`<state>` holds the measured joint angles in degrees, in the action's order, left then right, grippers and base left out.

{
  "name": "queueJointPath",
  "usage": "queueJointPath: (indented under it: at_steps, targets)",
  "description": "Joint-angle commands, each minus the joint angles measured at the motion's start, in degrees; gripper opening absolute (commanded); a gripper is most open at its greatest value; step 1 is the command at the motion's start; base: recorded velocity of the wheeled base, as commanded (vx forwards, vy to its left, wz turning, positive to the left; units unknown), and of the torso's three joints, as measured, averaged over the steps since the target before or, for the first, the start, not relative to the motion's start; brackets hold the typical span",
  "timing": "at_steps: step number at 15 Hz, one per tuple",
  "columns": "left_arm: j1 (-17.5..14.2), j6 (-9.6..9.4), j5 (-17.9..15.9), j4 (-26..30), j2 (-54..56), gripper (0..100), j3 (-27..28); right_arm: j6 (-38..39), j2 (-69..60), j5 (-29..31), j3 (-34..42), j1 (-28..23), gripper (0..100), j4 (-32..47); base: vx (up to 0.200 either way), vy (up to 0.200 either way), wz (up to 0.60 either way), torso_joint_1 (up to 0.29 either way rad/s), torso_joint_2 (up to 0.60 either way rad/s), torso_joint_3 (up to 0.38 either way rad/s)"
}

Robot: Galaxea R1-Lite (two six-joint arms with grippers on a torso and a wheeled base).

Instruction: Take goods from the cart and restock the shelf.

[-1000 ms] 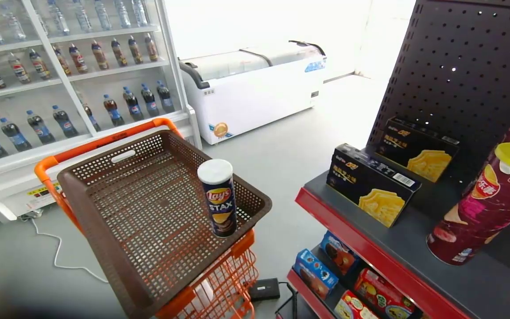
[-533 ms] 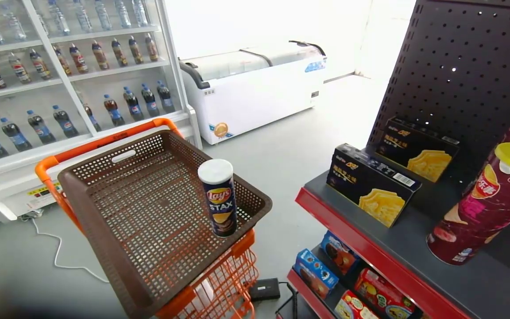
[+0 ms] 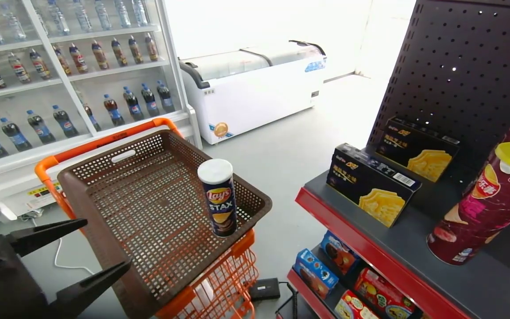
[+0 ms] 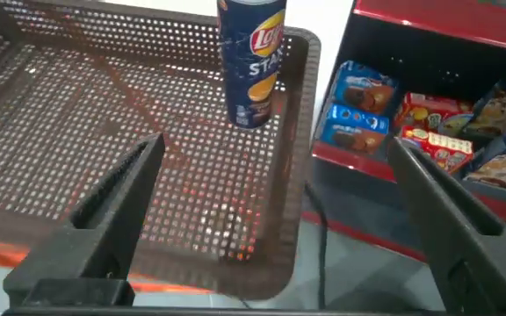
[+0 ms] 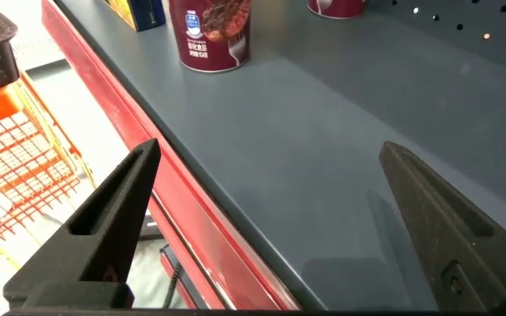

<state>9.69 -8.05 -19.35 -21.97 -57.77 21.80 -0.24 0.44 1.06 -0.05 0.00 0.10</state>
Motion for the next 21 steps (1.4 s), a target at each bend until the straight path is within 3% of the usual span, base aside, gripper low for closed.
queueJointPath:
  at_steps: [1,5,9,14,21]
  targets:
    - [2.0,0.14,-0.6,-6.7,-13.7,100,0.7,0.0,0.0,0.0,0.0,0.0,100,0.0,0.0,0.0,0.0,0.0,0.0,0.0]
    - [2.5,-0.57,-0.4,-20.6,-27.8,100,2.1,-0.1,0.0,0.0,0.0,0.0,100,0.0,0.0,0.0,0.0,0.0,0.0,0.0]
    - [3.6,-0.48,-1.0,-25.8,-37.9,100,8.3,0.0,0.0,0.0,0.0,0.0,100,0.0,0.0,0.0,0.0,0.0,0.0,0.0]
    - [4.6,-0.39,-1.2,-26.4,-46.6,100,18.6,0.0,0.0,0.0,0.0,0.0,100,0.0,0.0,0.0,0.0,0.0,0.0,0.0]
    - [5.4,0.05,-1.6,-26.5,-49.1,100,20.7,-0.1,0.0,0.0,0.0,0.0,100,0.0,0.0,0.0,0.0,0.0,0.0,0.0]
